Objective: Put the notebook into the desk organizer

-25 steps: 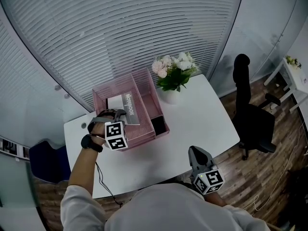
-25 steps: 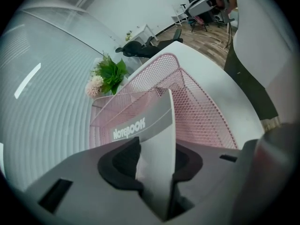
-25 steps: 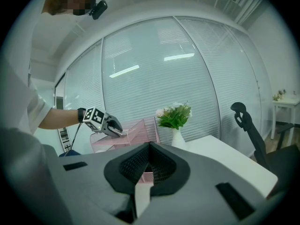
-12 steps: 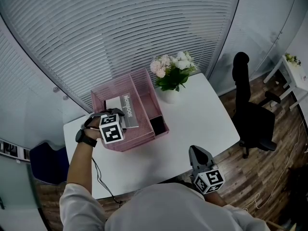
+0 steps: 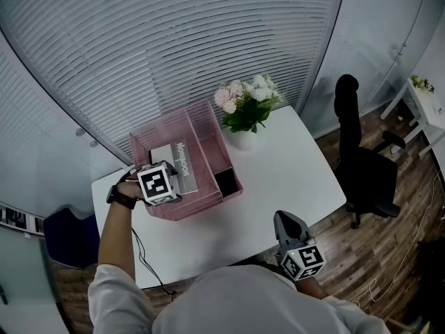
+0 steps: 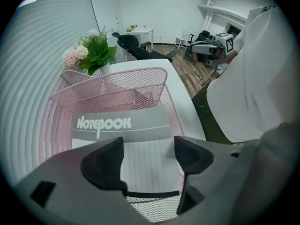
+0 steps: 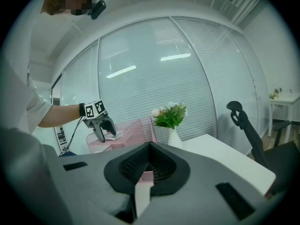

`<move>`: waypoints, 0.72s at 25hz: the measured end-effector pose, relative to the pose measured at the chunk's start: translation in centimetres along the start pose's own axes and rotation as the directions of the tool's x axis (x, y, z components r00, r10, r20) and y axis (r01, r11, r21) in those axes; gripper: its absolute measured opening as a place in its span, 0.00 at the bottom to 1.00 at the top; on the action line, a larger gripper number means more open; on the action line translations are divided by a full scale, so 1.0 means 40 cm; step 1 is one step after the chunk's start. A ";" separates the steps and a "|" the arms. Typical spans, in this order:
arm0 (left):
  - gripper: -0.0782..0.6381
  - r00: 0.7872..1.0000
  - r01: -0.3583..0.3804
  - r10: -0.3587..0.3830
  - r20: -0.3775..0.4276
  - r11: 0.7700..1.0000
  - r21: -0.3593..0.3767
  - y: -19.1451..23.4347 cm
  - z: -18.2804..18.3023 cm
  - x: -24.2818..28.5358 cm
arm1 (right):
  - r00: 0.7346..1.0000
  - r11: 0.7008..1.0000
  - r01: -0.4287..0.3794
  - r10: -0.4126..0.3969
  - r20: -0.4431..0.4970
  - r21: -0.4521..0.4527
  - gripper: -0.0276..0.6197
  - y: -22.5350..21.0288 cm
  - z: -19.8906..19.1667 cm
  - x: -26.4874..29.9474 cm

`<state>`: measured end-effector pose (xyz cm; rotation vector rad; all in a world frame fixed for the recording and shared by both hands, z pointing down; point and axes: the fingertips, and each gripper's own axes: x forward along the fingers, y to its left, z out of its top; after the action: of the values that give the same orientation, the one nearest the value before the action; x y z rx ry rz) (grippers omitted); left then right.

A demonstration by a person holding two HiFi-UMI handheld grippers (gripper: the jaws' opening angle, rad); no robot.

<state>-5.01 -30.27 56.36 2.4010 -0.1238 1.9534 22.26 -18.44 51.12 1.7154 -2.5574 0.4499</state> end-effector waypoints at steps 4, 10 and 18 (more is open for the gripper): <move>0.59 0.999 0.007 -0.005 0.046 0.999 -0.039 0.002 0.019 -0.010 | 1.000 1.000 -0.005 0.005 -0.001 0.003 0.06 0.002 0.000 0.003; 0.59 0.991 -0.047 0.056 0.119 0.996 -0.081 0.020 0.034 -0.014 | 1.000 1.000 -0.014 0.014 0.001 -0.002 0.06 0.011 0.006 0.005; 0.59 0.957 -0.185 0.210 0.202 0.973 -0.136 0.039 0.054 -0.076 | 0.999 0.999 -0.042 0.042 0.000 -0.013 0.06 0.035 0.012 0.016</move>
<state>-3.67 -31.91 52.90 2.6030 -0.4895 1.6928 20.79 -18.66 50.46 1.6614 -2.5948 0.4340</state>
